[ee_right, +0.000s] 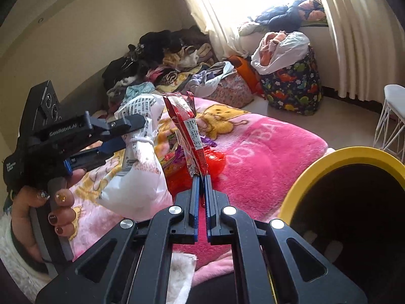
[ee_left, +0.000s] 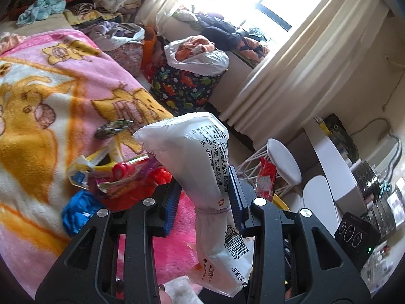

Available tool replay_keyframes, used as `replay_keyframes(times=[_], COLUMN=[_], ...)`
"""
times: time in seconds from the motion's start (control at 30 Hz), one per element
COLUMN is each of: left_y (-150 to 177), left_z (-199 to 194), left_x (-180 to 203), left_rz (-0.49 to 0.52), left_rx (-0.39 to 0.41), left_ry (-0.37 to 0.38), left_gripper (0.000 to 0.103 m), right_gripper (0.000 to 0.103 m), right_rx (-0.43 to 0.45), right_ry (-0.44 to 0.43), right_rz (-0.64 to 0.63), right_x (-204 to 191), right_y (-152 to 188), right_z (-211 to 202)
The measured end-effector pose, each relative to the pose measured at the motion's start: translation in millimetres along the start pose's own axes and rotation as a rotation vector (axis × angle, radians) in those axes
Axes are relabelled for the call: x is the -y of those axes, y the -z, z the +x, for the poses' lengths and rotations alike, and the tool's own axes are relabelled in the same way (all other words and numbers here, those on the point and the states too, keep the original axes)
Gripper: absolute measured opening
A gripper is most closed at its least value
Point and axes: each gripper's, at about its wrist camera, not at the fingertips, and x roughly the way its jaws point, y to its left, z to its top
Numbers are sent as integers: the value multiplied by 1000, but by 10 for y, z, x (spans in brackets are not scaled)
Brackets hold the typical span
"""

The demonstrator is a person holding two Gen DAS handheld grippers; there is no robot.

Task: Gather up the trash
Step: 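Carry the white bag and red wrapper in both tools over the bin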

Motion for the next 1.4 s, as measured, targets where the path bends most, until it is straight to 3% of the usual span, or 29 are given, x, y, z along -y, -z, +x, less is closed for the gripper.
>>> replay_keyframes(times=[1.4], left_y=[395], left_z=[485], left_x=[968], left_rz=[200], left_rx=[-91], left_ry=[67], left_gripper=[28], right_gripper=[4], right_rx=[116], right_ry=[143], right_rz=[187], right_x=[786], right_y=[301], right_z=[-811])
